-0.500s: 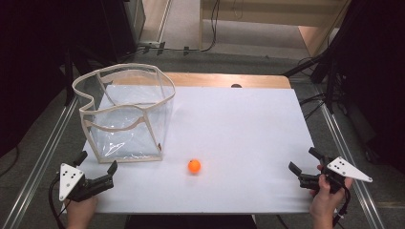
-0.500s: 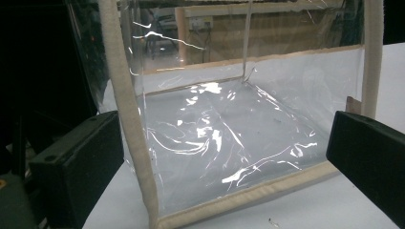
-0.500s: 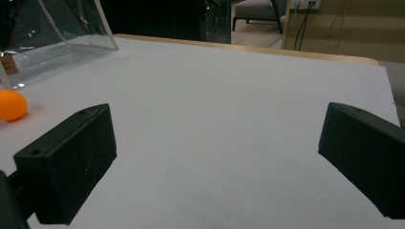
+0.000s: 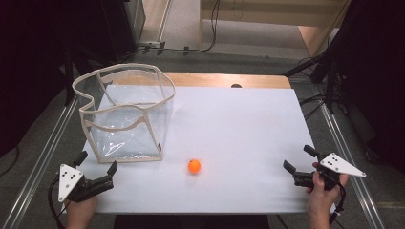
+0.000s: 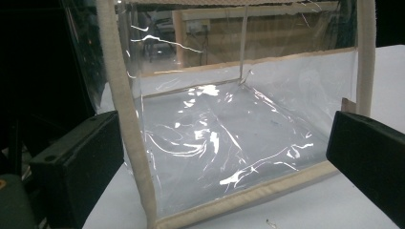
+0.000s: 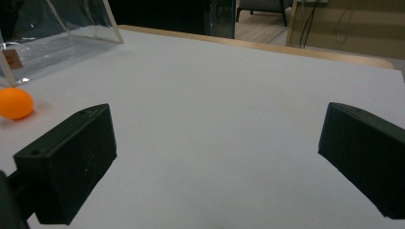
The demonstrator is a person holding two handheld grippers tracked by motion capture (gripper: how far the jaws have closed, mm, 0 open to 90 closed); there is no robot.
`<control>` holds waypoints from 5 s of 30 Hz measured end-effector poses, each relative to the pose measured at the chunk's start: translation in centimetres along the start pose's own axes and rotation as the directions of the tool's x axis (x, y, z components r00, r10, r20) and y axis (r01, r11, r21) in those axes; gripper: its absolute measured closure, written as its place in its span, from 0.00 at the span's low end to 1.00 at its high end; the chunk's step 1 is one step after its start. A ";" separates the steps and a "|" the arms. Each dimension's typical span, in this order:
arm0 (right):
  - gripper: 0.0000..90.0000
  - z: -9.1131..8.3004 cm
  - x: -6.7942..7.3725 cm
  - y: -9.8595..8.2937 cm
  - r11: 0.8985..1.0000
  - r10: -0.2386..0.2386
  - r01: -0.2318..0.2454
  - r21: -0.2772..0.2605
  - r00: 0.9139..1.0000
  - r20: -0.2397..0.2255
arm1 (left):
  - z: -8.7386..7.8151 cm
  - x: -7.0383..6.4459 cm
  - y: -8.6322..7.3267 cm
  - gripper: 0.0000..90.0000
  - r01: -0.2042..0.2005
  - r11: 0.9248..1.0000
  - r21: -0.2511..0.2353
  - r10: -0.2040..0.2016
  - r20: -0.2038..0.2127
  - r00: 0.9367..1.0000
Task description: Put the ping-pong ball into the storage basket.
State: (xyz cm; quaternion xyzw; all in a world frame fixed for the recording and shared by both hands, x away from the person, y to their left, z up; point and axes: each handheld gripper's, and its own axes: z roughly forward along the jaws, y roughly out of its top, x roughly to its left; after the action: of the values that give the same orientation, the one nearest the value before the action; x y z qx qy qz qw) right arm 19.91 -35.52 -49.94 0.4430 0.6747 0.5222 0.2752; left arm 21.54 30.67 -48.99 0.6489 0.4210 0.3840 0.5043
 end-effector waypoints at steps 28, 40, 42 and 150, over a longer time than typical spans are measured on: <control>0.00 2.9 3.5 4.6 0.993 -0.102 0.109 0.052 0.987 -0.120 | 0.1 -0.1 0.1 0.00 -0.003 1.000 0.013 0.003 -0.002 1.000; 0.00 4.7 5.2 6.2 0.986 -0.133 0.149 0.077 0.974 -0.182 | 0.1 -0.1 0.1 0.00 0.000 1.000 0.016 0.000 -0.001 1.000; 0.00 5.1 5.7 6.6 0.983 -0.146 0.165 0.086 0.969 -0.199 | 0.1 -0.1 0.1 0.00 0.001 1.000 0.016 -0.001 -0.008 1.000; 0.00 19.5 18.8 8.9 0.731 -0.187 0.503 0.462 0.798 -0.574 | 0.2 0.0 0.1 0.00 0.001 1.000 0.018 -0.002 0.012 1.000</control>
State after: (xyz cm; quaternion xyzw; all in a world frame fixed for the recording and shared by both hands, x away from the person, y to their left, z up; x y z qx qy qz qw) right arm 30.39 -9.31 -45.65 0.2202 0.9221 0.3158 0.0378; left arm 21.77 30.59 -48.96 0.6555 0.4218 0.3757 0.5012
